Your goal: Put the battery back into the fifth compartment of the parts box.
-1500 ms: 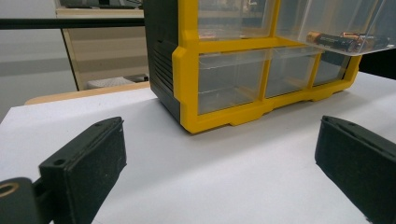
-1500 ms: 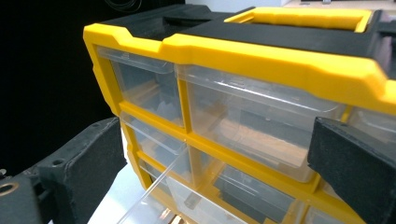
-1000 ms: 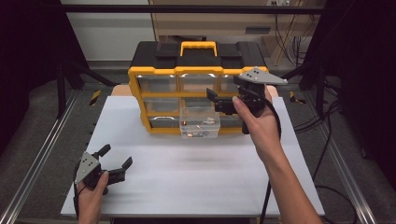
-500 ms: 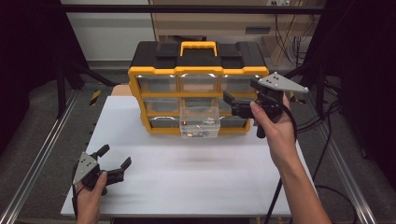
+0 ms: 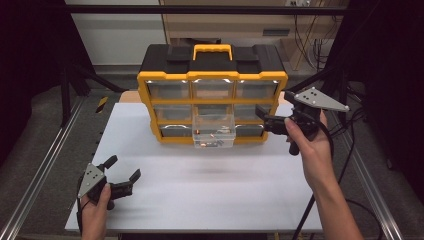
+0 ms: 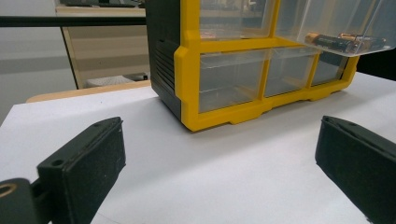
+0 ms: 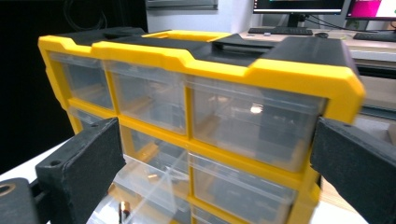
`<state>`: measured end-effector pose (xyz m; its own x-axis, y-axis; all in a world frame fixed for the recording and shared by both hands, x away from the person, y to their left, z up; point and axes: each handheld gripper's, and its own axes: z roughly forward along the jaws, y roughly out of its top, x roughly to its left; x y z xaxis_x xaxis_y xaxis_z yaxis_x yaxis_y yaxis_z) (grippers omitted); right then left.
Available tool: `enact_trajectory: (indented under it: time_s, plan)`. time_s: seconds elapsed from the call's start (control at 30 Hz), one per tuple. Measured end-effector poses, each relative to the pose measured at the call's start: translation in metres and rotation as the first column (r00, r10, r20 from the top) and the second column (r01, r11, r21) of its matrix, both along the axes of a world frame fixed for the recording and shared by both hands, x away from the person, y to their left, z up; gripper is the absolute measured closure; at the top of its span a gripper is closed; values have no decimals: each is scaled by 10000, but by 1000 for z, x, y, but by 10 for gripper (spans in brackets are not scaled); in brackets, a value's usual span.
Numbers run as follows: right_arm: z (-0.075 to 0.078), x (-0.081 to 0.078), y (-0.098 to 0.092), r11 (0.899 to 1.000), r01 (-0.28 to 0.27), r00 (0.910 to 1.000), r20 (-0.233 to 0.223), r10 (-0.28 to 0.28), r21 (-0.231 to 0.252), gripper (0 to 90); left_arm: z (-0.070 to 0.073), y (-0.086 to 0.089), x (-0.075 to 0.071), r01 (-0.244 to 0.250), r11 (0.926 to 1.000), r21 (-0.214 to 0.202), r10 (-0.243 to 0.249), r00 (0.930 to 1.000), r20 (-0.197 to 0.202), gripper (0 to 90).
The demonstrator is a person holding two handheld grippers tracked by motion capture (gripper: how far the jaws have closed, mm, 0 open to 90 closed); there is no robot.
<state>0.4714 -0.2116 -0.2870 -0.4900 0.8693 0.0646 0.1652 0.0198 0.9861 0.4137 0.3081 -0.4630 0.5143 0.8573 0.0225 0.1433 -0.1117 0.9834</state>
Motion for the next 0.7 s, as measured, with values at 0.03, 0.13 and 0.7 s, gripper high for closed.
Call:
enact_trajectory:
  time_s: [0.03, 0.13, 0.7]
  plan:
    - [-1, -1, -3, 10000, 35, 10000, -19, -35, -47, 31, 0, 0, 0, 6, 10000, 12, -6, 10000, 1, 17]
    - [-5, -5, -8, 9999, 103, 9999, -47, -104, -65, 29, 0, 0, 0, -6, 10000, 0, 6, 10000, -17, 16]
    - [-24, -23, -34, 9985, 427, 9990, -104, -430, -334, 29, -1, -2, -1, 82, 9999, 77, -82, 10000, -32, 16]
